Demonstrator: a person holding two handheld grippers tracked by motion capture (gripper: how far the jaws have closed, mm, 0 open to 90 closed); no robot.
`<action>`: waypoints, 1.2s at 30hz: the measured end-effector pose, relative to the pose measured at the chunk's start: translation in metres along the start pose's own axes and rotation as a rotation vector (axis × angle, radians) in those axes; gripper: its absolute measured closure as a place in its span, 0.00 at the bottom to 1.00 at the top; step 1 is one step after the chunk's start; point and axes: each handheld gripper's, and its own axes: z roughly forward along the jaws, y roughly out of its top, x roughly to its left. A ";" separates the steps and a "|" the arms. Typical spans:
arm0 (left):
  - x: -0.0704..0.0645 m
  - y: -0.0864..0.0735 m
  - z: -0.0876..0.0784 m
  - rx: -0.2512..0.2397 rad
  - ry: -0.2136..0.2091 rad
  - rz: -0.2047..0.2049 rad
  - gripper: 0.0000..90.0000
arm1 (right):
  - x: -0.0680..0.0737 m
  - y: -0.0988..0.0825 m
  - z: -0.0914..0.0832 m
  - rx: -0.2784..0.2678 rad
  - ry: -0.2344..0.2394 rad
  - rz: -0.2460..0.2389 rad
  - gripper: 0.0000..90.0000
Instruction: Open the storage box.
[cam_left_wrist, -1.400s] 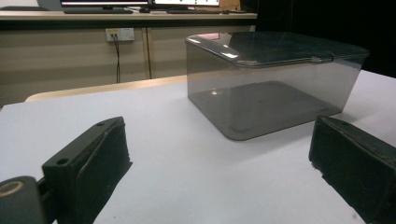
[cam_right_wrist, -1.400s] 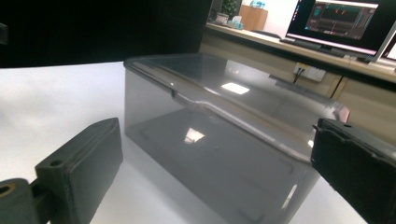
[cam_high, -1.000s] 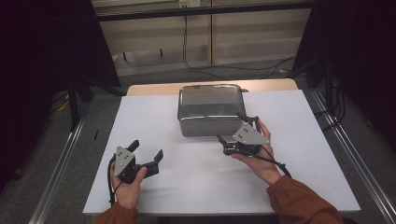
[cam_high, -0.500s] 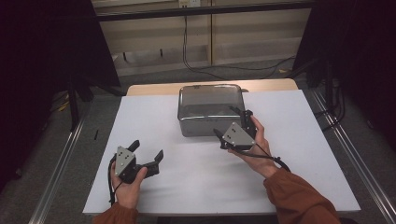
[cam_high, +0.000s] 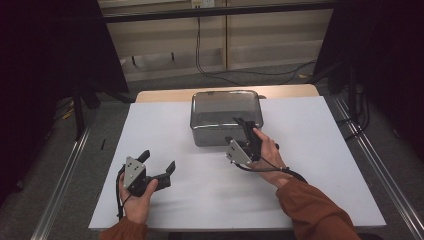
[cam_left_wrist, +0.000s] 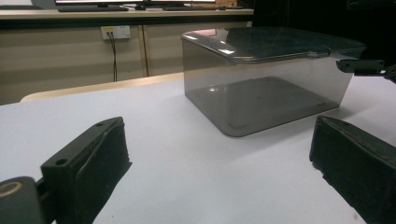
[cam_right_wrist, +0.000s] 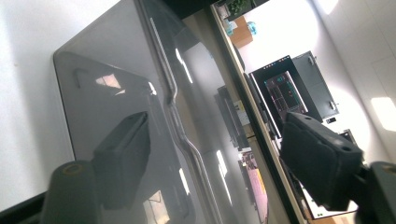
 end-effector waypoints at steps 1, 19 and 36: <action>0.000 0.000 0.000 0.002 0.001 -0.003 0.05 | 0.000 0.000 0.000 0.000 0.000 0.000 0.30; -0.001 -0.001 0.003 0.022 -0.003 0.007 0.04 | 0.017 0.003 0.009 0.061 -0.024 -0.242 0.69; -0.001 -0.001 0.007 0.034 -0.040 0.005 0.05 | 0.018 0.003 0.011 0.067 -0.011 -0.264 0.87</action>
